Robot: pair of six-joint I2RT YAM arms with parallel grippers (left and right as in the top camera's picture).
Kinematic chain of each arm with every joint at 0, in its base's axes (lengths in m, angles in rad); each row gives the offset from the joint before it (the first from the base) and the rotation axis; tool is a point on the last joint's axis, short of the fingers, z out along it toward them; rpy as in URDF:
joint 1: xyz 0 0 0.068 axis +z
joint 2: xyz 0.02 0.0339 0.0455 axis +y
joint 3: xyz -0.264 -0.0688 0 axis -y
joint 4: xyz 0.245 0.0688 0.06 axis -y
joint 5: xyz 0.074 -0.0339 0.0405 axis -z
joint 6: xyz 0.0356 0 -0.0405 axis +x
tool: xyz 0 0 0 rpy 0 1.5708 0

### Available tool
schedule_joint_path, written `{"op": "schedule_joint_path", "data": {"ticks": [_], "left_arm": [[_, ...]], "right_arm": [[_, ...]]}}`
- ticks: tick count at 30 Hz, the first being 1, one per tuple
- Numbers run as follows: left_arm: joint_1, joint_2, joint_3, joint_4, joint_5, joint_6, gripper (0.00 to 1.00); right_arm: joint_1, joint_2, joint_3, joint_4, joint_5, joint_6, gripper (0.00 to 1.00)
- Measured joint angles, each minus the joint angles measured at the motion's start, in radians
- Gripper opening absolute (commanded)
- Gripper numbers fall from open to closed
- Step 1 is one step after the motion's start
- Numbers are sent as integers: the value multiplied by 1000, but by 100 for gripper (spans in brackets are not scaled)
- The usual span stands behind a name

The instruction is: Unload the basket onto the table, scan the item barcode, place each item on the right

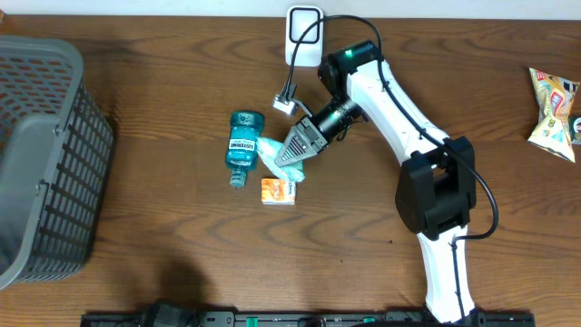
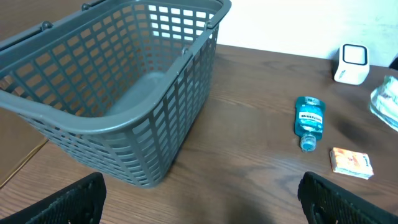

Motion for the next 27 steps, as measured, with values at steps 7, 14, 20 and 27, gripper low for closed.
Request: {"op": "schedule_joint_path", "data": {"ticks": [7,14,20,27], "left_arm": [[0,0,0,0,0,0,98],[0,0,0,0,0,0,98],[0,0,0,0,0,0,98],[0,0,0,0,0,0,98]], "right_arm": [[48,0,0,0,-174,-254,1],[149,0,0,0,-218,-461,1],[168,0,0,1,-82,-526,1],[163,0,-2,291,547,-184,1]]}}
